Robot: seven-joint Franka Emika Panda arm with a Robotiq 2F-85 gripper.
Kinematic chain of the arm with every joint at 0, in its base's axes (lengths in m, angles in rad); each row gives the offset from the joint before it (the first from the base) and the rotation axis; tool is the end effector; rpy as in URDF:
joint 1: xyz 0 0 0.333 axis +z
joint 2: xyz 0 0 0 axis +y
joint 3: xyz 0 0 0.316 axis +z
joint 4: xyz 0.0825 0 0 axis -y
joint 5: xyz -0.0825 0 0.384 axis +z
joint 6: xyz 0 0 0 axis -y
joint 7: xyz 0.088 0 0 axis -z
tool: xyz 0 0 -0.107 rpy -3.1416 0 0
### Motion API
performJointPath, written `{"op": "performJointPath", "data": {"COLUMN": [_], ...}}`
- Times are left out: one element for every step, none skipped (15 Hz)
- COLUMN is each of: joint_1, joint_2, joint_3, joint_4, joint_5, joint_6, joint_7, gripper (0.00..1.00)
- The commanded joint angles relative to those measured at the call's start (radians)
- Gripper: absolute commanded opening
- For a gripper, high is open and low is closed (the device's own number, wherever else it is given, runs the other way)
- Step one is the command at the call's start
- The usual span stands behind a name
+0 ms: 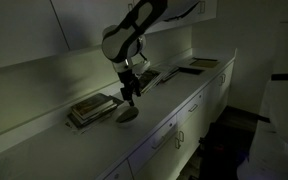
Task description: Move the white bowl to the left
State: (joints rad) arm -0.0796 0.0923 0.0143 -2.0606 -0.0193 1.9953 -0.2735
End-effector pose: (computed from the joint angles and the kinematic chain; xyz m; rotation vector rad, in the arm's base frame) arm 0.5463 -0.0370 0.3784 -3.1022 -0.3388 0.2470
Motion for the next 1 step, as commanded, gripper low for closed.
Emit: {"op": "performJointPath", "data": {"joint_1": [0.008], "joint_2": [-0.188], "joint_3": [-0.026], "joint_4": [-0.16], "joint_5": [0.017], "joint_6": [0.106], "joint_7": [-0.027], "gripper": [1.0]}}
